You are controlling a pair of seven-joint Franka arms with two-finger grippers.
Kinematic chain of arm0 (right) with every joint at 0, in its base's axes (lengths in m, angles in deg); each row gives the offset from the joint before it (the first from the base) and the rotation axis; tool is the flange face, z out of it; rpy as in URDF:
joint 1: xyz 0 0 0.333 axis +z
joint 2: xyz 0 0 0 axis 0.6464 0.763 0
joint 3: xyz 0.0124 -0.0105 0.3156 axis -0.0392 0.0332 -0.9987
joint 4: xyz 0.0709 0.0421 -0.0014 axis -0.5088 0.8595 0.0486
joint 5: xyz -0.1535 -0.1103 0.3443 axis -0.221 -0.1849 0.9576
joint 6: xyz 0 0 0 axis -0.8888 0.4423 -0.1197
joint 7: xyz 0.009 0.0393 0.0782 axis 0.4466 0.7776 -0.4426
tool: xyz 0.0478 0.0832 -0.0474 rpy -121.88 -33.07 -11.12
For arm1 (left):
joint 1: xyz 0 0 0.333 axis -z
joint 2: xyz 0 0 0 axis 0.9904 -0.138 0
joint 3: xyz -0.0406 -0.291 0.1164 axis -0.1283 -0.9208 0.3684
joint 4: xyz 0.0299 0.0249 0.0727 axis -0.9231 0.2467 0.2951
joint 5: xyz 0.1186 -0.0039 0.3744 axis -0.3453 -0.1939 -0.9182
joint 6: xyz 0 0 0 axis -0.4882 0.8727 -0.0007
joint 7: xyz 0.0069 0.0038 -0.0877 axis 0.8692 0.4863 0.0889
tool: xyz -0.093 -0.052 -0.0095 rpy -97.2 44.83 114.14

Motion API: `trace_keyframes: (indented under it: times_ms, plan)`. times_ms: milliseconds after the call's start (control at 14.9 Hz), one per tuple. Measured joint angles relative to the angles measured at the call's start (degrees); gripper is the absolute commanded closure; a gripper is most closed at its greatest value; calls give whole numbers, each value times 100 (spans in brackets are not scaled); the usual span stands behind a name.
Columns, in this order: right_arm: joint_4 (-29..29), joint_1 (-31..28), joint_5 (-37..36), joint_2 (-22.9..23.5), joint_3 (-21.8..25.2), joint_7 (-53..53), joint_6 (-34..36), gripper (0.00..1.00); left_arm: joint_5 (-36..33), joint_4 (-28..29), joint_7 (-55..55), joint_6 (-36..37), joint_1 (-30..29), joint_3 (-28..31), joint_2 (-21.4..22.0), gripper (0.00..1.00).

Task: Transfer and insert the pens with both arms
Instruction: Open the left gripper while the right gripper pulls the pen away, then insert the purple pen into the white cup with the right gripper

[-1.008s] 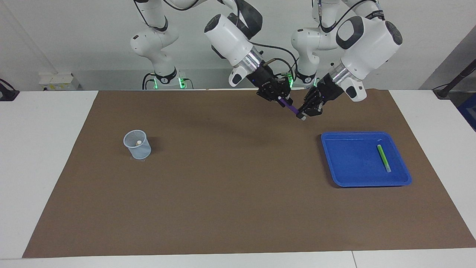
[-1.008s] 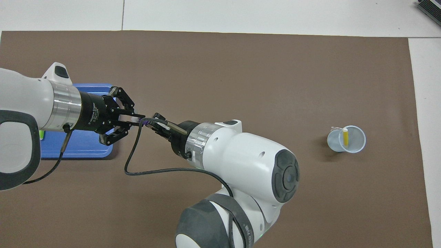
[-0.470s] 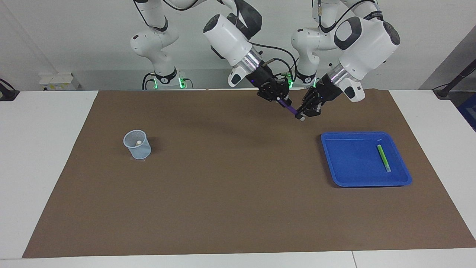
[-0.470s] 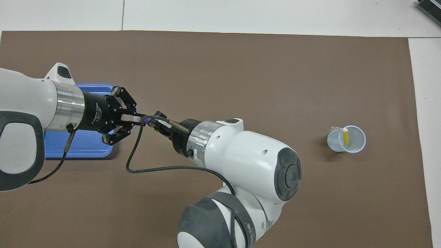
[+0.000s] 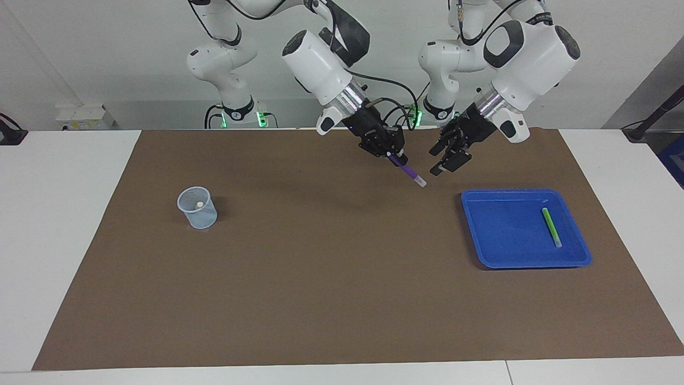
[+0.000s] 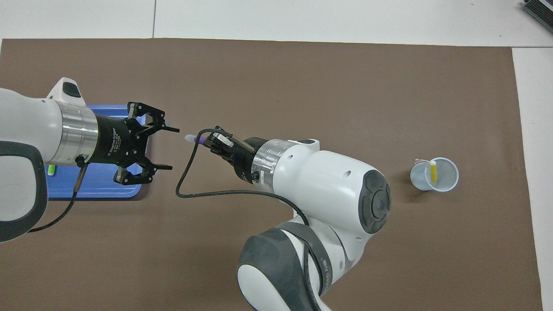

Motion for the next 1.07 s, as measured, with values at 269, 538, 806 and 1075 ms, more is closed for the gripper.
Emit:
trace_keyframes:
  times_ms: [269,538,806,1075]
  plan:
    - [51,-454,-9,-5,13,-1020,828,92,-13,2,-170,0,-8,3,1,0]
    - [226,-976,-91,-69,41,-1691,1422,92,-37,92,-1641,108,-207,80,33,0]
    - [299,-1730,-1184,-213,62,-2300,2666,92,-398,334,-3595,332,-698,113,187,0]
    - [304,-2800,-2221,-512,83,-3813,4149,92,-903,470,-5106,411,-1127,130,272,0]
